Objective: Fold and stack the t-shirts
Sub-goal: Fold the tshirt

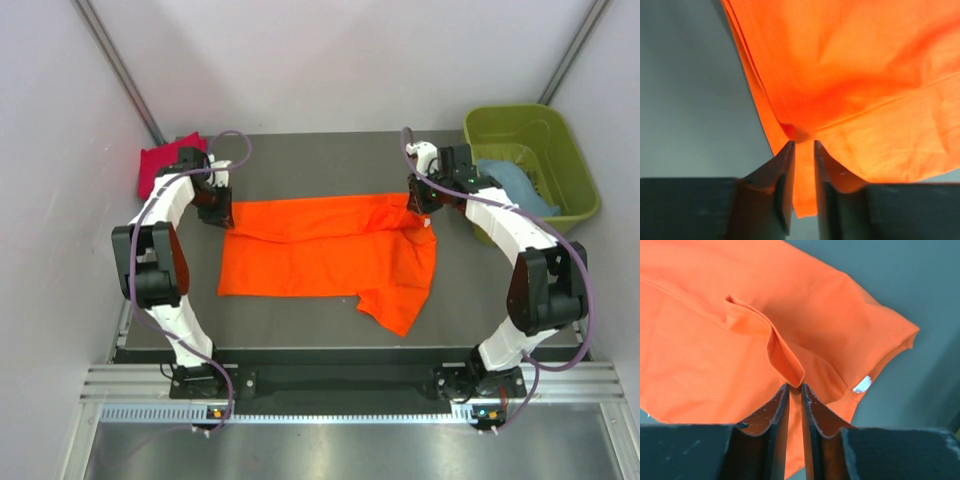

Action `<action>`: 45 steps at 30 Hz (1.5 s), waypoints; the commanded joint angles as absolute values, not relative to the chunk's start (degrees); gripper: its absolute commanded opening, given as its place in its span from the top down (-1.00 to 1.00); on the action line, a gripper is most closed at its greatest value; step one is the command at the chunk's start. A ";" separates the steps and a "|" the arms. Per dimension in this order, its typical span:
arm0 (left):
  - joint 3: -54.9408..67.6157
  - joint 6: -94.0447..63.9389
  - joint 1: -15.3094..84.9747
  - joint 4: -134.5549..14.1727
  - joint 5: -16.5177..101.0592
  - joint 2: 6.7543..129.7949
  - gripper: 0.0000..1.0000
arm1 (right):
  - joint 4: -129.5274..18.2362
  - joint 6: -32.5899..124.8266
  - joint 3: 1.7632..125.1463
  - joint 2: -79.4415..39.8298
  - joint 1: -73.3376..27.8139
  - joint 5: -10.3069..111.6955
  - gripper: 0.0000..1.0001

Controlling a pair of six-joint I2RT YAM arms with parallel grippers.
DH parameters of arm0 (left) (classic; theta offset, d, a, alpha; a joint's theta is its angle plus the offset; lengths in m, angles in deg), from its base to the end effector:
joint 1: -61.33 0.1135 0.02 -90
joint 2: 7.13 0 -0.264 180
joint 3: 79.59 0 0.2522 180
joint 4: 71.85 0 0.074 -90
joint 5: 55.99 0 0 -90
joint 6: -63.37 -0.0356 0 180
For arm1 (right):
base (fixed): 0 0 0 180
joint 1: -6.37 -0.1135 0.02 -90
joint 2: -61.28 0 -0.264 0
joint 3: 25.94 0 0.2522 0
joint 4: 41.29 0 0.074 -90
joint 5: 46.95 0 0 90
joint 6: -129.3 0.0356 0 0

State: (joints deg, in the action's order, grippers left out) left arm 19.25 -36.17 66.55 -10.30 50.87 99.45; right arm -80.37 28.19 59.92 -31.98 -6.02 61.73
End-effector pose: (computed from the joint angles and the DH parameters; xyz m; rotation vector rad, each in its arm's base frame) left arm 0.3828 0.0246 0.2315 0.1766 2.7229 -0.3369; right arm 0.3485 0.0882 0.2665 -0.6317 2.2769 0.3983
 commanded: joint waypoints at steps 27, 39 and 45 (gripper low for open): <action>35.15 -24.44 65.46 -9.57 57.22 113.63 0.04 | -73.77 35.34 73.25 -48.49 -6.47 62.66 0.56; 42.35 -22.42 65.46 -8.78 54.23 123.99 0.08 | -74.92 45.36 70.70 -52.10 -6.12 58.87 0.26; 48.15 -22.15 65.55 -9.31 53.00 129.18 0.10 | -73.25 53.53 74.04 -57.28 -5.41 58.35 -0.02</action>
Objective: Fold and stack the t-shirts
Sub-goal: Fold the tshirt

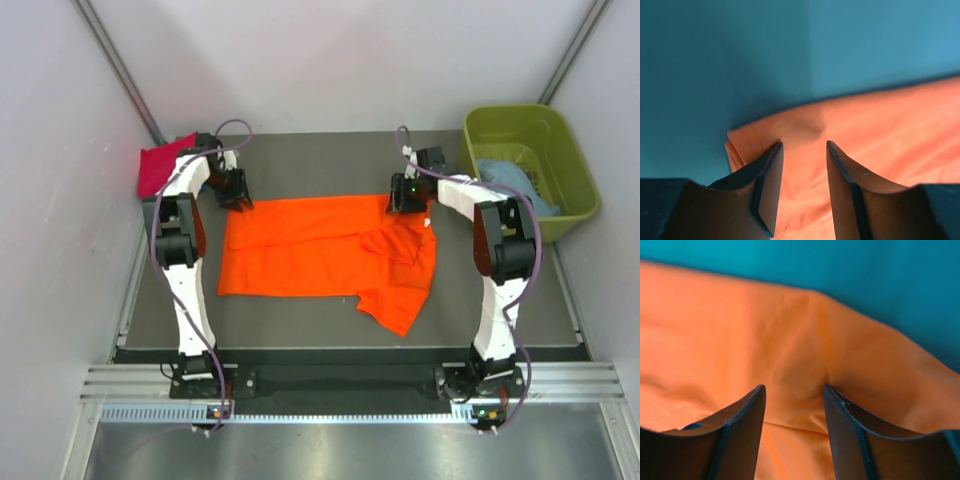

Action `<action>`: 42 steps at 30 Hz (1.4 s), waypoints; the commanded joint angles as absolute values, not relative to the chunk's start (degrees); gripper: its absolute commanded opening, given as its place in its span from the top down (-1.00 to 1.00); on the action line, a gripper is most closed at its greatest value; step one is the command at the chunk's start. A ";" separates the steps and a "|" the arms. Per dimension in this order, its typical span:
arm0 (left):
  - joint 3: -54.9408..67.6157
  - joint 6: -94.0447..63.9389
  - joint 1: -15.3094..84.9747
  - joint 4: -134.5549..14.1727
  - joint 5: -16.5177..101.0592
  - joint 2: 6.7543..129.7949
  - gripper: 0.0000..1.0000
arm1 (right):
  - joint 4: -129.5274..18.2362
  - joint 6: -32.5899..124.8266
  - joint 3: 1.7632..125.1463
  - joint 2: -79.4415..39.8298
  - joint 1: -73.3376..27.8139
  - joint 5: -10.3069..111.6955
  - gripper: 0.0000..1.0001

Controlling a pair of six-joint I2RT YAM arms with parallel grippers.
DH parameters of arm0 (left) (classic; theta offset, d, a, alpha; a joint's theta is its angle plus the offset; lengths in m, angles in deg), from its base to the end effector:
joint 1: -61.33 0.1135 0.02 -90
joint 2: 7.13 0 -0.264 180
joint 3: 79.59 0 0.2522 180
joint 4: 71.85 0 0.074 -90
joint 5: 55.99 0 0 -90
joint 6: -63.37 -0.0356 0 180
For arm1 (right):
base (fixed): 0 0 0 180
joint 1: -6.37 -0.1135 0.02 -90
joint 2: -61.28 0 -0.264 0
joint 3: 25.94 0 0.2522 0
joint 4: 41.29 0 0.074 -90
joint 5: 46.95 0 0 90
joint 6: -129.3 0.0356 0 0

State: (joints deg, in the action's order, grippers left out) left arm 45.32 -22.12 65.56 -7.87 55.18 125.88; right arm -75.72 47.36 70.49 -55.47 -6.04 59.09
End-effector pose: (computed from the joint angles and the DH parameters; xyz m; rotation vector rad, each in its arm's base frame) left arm 0.4824 0.0228 0.1690 -0.1304 2.7836 -0.5216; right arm 0.4254 0.1037 0.1733 -0.2101 2.5353 0.4958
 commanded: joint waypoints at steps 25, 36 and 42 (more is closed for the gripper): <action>51.15 -28.04 67.92 -9.40 47.01 121.45 -0.05 | -70.52 60.66 86.43 -68.19 -4.36 62.56 -0.10; 49.74 -26.72 67.84 -8.17 49.04 123.47 -0.04 | -70.26 60.57 86.35 -67.48 -4.36 63.00 -0.11; 48.43 -26.72 67.84 -7.46 50.09 123.82 0.13 | -69.82 60.48 85.47 -67.05 -4.53 62.92 -0.12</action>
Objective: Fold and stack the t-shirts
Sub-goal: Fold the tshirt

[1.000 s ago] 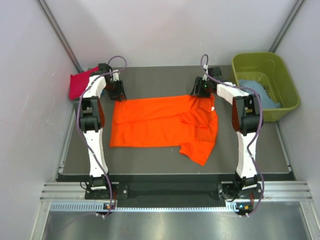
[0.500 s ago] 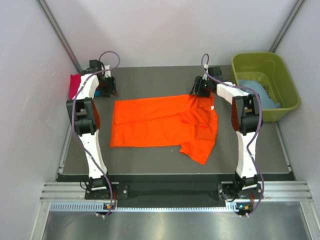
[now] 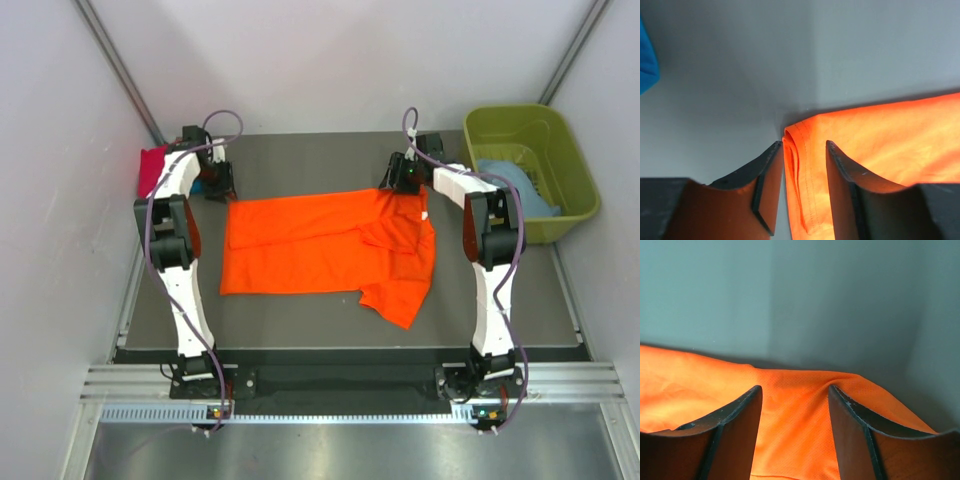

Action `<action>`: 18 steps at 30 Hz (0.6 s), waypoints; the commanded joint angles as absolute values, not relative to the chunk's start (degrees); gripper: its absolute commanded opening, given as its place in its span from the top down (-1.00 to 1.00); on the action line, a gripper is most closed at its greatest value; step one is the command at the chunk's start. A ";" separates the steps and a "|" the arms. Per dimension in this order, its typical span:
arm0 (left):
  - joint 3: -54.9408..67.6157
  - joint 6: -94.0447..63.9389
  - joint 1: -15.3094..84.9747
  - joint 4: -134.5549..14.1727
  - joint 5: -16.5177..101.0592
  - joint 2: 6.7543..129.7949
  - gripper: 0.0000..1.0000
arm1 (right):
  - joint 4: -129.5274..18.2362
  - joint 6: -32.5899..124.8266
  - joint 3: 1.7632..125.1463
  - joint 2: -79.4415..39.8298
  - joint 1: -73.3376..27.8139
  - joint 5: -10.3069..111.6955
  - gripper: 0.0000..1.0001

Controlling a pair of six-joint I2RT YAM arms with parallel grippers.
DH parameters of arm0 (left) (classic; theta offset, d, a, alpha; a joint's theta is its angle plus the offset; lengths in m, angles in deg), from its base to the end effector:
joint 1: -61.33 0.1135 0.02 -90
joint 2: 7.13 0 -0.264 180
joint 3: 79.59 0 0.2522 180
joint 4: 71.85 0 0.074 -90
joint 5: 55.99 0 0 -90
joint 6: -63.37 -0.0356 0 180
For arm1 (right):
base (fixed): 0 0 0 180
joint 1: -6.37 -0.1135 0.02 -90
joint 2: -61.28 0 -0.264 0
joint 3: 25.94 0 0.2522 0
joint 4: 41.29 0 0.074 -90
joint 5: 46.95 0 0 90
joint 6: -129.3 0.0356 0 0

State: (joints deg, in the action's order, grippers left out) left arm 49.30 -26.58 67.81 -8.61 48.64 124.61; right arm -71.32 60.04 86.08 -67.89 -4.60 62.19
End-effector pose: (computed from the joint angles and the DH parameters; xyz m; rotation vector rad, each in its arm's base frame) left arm 0.4895 0.0465 0.1988 -0.0804 2.6948 -0.3134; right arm 0.4895 0.1068 0.1649 0.0469 2.4369 0.6550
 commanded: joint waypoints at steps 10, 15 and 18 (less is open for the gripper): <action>48.25 -26.72 67.92 -7.02 50.62 125.40 0.30 | -69.46 60.31 85.64 -67.31 -4.88 62.65 -0.12; 50.53 -24.70 67.75 -7.55 50.01 127.86 1.00 | -69.46 60.31 85.73 -67.75 -4.97 61.95 -0.12; 52.03 -24.70 67.92 -7.99 49.31 128.66 1.00 | -69.64 60.22 86.08 -67.84 -4.88 61.43 -0.12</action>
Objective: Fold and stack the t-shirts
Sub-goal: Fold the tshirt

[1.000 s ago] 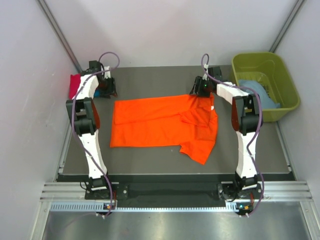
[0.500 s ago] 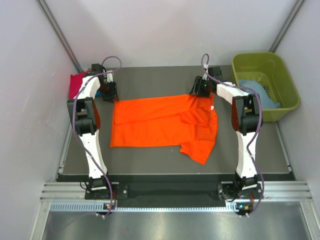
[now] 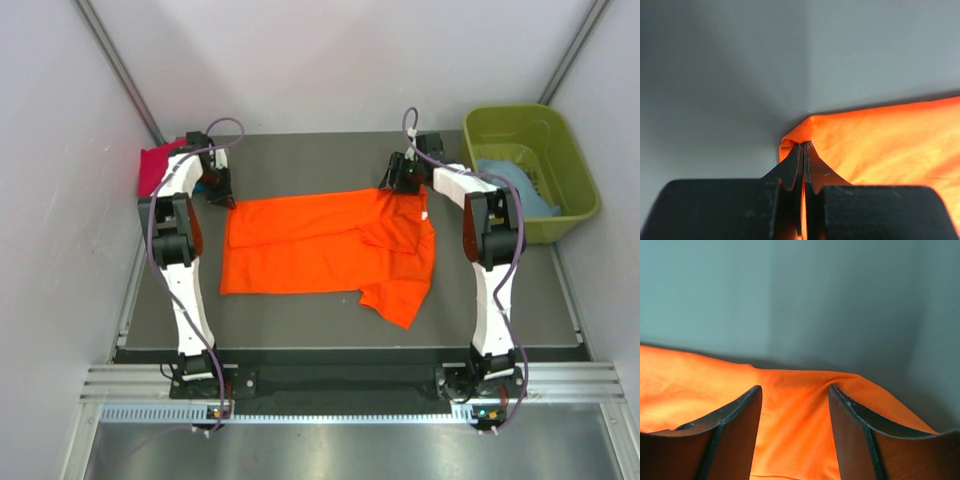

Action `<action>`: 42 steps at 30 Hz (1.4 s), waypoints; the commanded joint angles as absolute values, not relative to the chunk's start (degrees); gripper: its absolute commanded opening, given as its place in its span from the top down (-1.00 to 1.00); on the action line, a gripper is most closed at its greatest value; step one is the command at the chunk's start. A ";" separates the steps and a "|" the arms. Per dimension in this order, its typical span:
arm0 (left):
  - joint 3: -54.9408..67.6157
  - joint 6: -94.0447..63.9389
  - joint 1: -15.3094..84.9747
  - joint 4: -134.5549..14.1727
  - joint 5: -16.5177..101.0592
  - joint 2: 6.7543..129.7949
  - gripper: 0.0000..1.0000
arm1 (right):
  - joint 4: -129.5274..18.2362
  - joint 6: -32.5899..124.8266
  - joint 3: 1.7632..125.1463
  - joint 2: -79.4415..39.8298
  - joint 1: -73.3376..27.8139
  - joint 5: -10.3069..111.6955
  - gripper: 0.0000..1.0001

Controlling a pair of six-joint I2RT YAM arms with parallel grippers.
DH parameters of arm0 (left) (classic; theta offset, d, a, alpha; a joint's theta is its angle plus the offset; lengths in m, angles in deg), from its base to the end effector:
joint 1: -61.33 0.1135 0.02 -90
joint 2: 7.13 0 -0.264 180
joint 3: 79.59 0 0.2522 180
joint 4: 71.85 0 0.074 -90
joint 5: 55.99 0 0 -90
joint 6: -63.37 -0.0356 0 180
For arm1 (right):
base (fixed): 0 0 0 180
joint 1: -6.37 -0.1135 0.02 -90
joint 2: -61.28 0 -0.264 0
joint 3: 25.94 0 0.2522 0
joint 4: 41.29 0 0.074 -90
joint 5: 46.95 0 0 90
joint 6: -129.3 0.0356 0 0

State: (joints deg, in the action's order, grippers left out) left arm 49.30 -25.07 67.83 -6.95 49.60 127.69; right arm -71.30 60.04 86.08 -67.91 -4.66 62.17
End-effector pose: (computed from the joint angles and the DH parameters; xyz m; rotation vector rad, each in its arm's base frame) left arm 0.4904 0.0462 0.1724 -0.1310 2.7725 -0.3593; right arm 0.4895 0.1073 0.1647 0.0458 2.4371 0.6550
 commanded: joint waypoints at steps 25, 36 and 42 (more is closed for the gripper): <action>67.41 -24.79 64.76 -14.40 45.88 137.54 1.00 | -69.29 56.71 102.07 -76.80 -2.25 59.75 -0.09; 68.11 -23.47 64.67 -15.46 43.33 134.55 1.00 | -66.66 52.67 102.96 -73.04 -2.51 60.63 -0.11; 66.01 -23.47 64.67 -14.85 43.50 133.14 1.00 | -68.14 49.86 101.30 -66.35 -2.16 58.00 -0.16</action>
State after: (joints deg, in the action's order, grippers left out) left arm 65.76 -23.91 64.47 -12.66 43.99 137.16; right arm -70.43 52.80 99.72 -75.21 -2.72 59.37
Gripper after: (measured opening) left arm 0.010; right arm 0.578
